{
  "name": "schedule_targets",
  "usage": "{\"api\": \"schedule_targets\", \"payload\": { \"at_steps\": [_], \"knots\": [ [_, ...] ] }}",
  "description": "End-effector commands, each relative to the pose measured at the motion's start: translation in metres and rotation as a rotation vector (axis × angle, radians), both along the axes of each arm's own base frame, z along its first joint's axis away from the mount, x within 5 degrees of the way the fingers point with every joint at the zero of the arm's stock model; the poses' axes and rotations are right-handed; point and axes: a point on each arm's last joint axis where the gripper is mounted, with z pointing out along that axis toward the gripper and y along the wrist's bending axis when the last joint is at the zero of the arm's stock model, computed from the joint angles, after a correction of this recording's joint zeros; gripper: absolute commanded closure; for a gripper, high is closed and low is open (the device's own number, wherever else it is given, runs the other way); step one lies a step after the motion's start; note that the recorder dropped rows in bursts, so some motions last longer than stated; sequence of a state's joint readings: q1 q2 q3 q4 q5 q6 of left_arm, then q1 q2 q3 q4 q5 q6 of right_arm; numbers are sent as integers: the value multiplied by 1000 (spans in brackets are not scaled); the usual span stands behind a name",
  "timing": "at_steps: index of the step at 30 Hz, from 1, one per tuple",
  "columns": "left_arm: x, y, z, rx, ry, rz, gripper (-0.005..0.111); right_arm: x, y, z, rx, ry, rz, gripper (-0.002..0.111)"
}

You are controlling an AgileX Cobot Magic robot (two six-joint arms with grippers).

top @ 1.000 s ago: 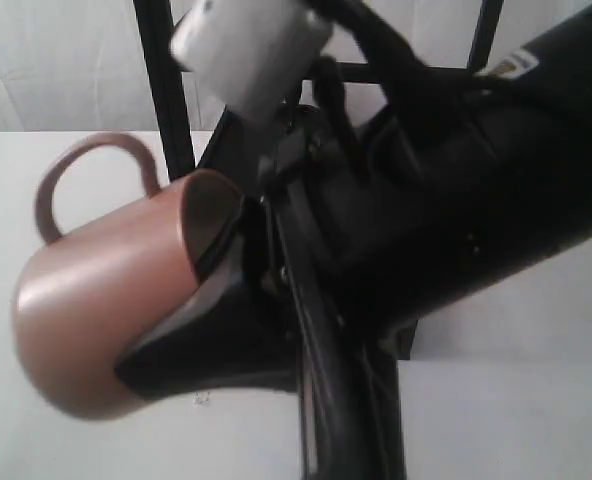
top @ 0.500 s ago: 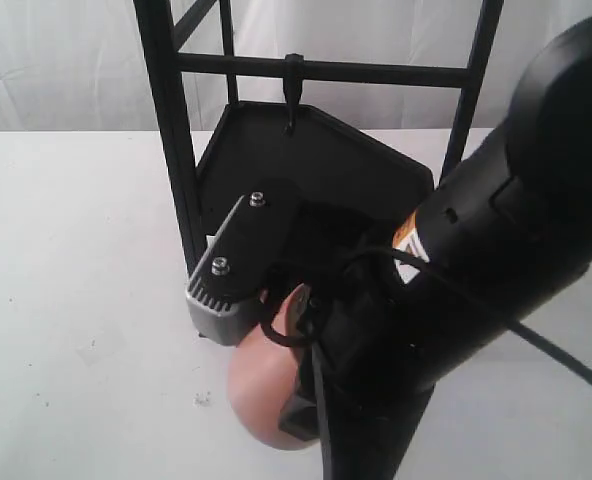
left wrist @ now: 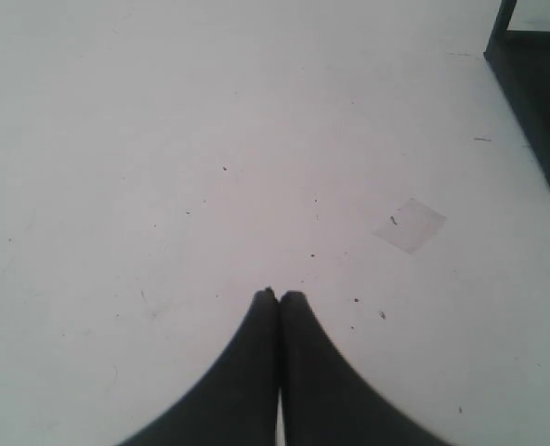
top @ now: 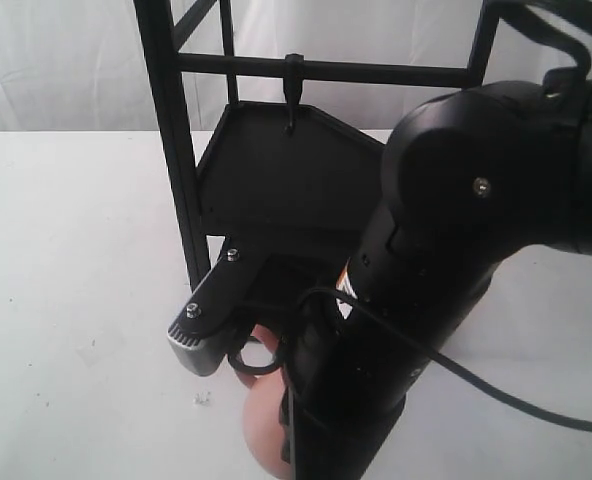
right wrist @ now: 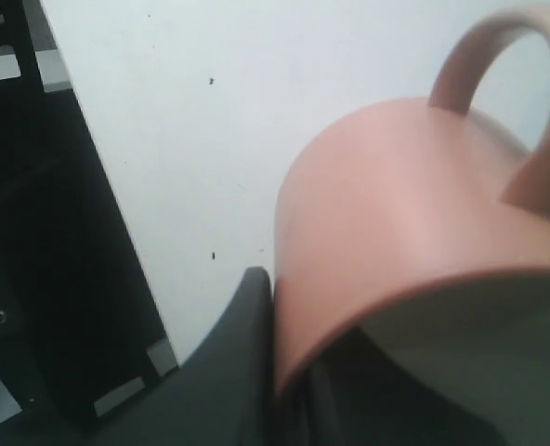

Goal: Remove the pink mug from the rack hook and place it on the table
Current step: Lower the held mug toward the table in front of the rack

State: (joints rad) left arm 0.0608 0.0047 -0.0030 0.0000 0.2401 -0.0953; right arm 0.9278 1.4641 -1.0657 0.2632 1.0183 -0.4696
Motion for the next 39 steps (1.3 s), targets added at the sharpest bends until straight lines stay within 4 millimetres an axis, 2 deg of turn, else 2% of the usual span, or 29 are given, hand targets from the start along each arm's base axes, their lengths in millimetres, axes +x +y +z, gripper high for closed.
{"api": "schedule_targets", "payload": {
  "at_steps": [1,19,31,36,39],
  "knots": [
    [0,0,-1,-2,5,-5,107,0,2,5,26,-16,-6,108],
    [0,0,-1,-2,5,-5,107,3,5,5,62,-37,-21,108],
    [0,0,-1,-2,5,-5,107,14,15,10,173,-184,36,108],
    [0,0,-1,-2,5,-5,107,7,22,18,253,-56,-58,108],
    [0,0,-1,-2,5,-5,107,3,25,29,219,74,-106,108]
  ]
}}
